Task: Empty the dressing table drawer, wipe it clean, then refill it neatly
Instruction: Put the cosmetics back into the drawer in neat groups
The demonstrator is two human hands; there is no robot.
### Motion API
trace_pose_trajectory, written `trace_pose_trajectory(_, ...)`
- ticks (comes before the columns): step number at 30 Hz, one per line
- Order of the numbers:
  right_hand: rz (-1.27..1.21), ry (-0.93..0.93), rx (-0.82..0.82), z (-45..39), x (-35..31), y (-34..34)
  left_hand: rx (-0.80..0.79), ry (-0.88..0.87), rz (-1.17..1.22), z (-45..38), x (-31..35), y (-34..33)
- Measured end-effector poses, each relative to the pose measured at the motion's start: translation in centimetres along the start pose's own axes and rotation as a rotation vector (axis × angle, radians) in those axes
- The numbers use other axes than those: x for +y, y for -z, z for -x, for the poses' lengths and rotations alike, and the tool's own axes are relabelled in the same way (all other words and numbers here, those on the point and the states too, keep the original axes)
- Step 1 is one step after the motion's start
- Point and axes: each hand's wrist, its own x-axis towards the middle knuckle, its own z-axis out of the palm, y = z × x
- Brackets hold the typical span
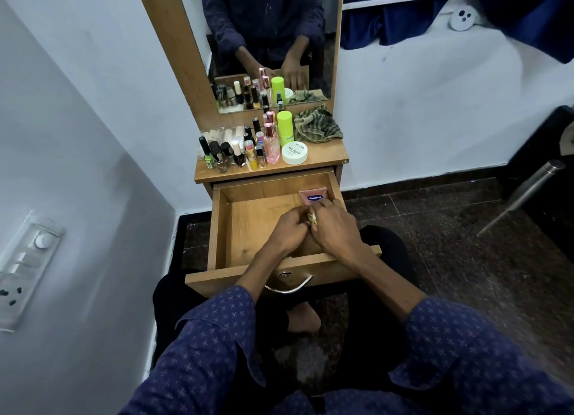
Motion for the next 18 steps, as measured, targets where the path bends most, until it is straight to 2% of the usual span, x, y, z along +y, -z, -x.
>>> trace_pose_trajectory(5, -0.071, 0.055, 0.107, -1.2, -1.2, 1.1, 0.201, -0.204, -0.171, 0.2, 0.5, 1.7)
trace_pose_trajectory(10, -0.137, 0.169, 0.201, -4.0, -4.6, 4.0, 0.419, -0.35, -0.22, 1.0, 1.4, 5.6)
trace_pose_trajectory(14, -0.191, 0.268, 0.295, -7.3, -7.8, 6.4, 0.628, -0.409, -0.303, 1.5, 2.9, 10.5)
trace_pose_trajectory(18, -0.197, 0.347, 0.401, -11.2, -10.9, 8.4, 0.818, -0.388, -0.299, 1.1, 3.4, 15.9)
